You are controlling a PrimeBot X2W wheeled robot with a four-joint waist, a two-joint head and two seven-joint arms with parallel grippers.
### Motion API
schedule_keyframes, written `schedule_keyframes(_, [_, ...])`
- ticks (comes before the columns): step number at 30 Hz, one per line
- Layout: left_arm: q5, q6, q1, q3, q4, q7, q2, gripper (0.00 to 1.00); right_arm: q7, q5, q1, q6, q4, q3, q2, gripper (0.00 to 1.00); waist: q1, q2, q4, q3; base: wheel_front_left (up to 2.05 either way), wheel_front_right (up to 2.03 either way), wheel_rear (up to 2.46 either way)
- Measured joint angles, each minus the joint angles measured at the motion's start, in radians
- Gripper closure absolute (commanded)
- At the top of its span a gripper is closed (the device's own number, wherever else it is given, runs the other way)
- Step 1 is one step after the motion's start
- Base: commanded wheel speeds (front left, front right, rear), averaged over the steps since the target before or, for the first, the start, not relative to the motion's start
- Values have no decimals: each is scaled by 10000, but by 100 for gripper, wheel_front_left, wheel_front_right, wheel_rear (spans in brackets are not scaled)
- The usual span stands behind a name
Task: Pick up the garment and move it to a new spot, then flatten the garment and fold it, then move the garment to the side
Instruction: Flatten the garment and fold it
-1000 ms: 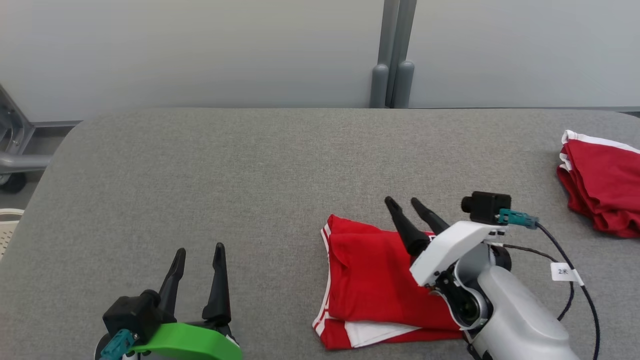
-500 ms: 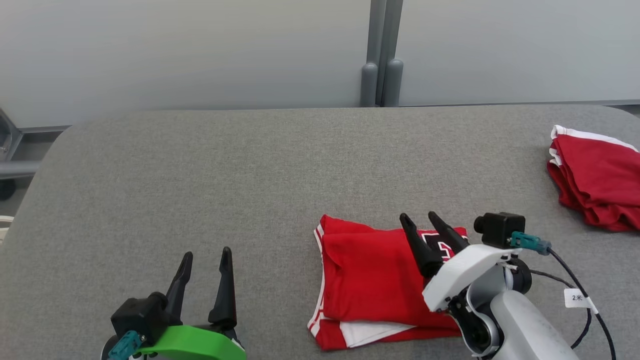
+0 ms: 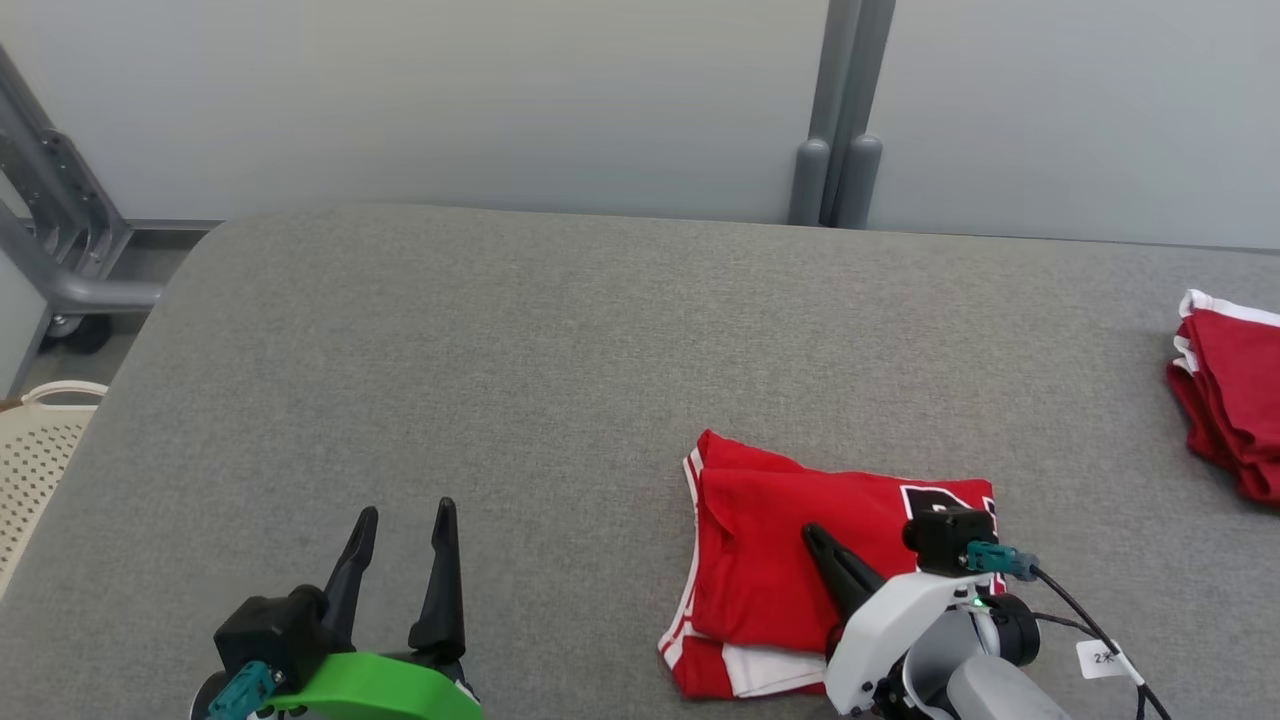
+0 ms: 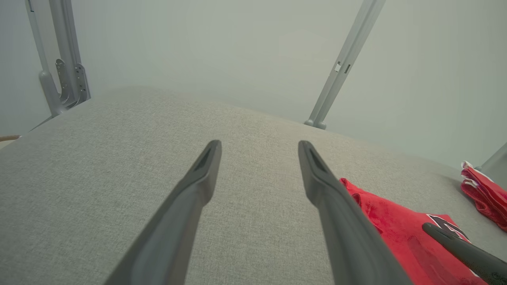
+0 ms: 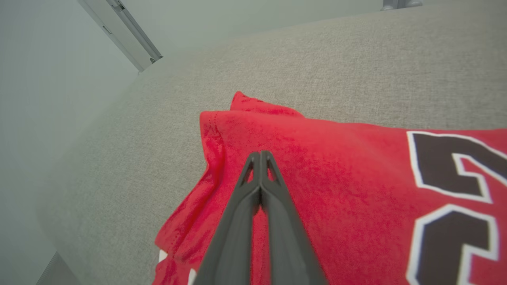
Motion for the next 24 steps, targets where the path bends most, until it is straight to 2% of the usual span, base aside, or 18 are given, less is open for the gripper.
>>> schedule_keyframes(14, [13,105,12,31,-221,117,176,0,-353,552,-1147,0,2286,1095,109,100,0,0,1161,131,0,0,0])
schedule_keyframes(18, [12,105,3,48,-205,109,184,0,-426,1292,-1598,0,2738,1979,117,100,0,0,1353,230,0,0,0])
schedule_keyframes(24, [0,151,3,88,-178,54,184,0,-966,1906,-2023,0,2727,2943,127,100,0,0,1294,229,0,0,0])
